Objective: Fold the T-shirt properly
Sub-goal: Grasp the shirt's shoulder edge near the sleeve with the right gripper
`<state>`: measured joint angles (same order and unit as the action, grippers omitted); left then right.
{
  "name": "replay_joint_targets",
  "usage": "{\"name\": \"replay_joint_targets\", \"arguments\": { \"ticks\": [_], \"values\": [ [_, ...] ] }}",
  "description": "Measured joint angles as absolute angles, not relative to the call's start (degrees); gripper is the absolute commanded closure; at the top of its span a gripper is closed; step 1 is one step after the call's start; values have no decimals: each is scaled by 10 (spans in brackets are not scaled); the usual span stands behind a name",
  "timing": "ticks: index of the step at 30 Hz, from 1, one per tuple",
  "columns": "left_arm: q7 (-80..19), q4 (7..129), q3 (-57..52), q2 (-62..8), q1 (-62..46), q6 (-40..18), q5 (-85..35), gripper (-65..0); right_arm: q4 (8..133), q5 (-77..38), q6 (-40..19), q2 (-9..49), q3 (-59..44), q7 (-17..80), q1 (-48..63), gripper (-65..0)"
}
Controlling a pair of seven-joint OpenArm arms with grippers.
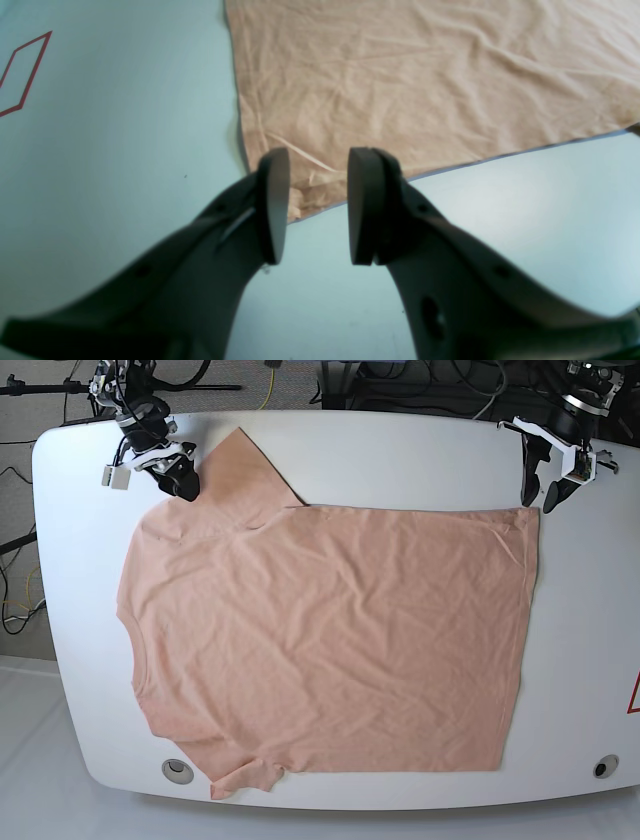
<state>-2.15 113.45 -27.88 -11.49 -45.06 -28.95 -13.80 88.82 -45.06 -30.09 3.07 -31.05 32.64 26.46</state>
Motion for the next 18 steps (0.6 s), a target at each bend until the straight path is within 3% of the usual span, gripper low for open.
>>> {"name": "replay_joint_targets", "arguments": {
  "ticks": [14, 18],
  "values": [
    [-25, 1134, -277, -117, -437, -283, -141, -178, 893, -416, -316, 9, -303, 314, 261, -265],
    [-109, 1127, -295, -115, -416, -289, -231, -188, 894, -423, -315, 12, -302, 317, 263, -269]
  ]
}}
